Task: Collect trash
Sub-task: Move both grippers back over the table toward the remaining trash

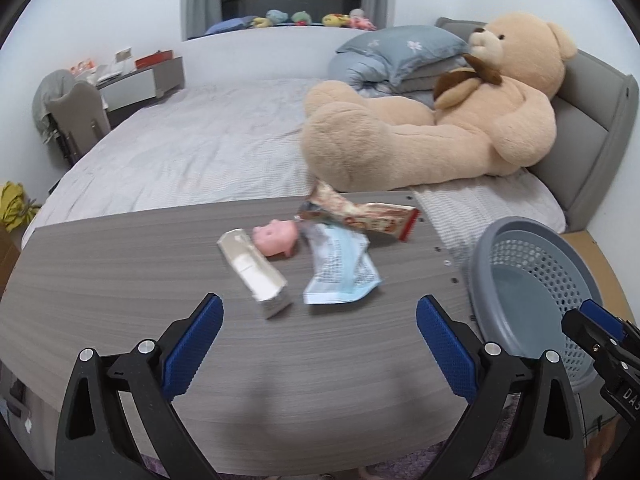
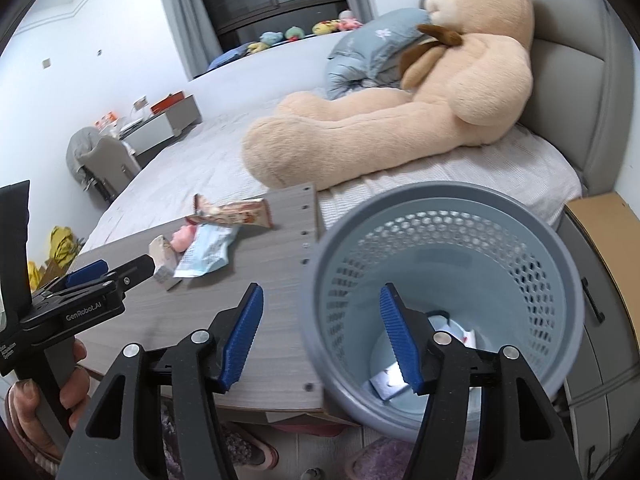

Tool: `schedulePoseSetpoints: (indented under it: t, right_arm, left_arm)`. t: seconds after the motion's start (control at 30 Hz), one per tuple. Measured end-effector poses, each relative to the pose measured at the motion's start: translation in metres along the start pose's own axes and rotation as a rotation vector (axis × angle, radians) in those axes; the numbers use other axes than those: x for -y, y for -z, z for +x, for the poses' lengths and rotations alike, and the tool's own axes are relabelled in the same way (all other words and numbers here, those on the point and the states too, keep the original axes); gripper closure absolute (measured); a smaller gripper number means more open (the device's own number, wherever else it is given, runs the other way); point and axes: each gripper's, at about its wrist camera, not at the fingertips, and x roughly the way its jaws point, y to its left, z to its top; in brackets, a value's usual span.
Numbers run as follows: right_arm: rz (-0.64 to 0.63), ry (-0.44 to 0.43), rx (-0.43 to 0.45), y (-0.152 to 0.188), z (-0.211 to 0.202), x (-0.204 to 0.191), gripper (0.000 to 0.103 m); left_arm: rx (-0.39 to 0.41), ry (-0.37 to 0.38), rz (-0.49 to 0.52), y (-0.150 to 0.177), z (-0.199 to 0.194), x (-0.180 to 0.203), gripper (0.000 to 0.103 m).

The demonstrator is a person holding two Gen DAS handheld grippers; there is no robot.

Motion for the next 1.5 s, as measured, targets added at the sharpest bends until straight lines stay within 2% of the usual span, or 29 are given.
schedulePoseSetpoints:
  t: [0.23, 0.3, 0.5, 0.67, 0.9, 1.17, 1.5]
  right_arm:
    - [-0.045, -0.038, -0.012, -0.002, 0.013, -0.034, 0.043]
    - [-0.060, -0.049, -0.012, -0.004, 0.016, -0.042, 0.039]
    - [-0.091, -0.084, -0.017, -0.004, 0.032, -0.065, 0.037]
    - [-0.079, -0.089, -0.039, -0.004, 0.047, -0.067, 0.036]
    - [-0.048, -0.075, -0.068, -0.007, 0.060, -0.056, 0.036]
    - [-0.006, -0.068, -0.104, -0.007, 0.075, -0.044, 0.036]
    - [-0.021, -0.098, -0.120, -0.013, 0.091, -0.060, 0.036]
  left_arm:
    - [-0.003, -0.046, -0.063, 0.006, 0.003, -0.040, 0.007]
    - [-0.006, -0.061, -0.081, 0.008, 0.006, -0.050, 0.007]
    - [-0.042, -0.099, -0.123, 0.013, 0.019, -0.074, 0.007]
    - [-0.073, -0.108, -0.121, 0.012, 0.032, -0.076, 0.007]
    - [-0.088, -0.074, -0.165, -0.006, 0.059, -0.064, 0.007]
    - [-0.128, -0.109, -0.145, -0.011, 0.092, -0.056, 0.007]
    - [-0.150, -0.167, -0.135, -0.005, 0.085, -0.094, 0.007]
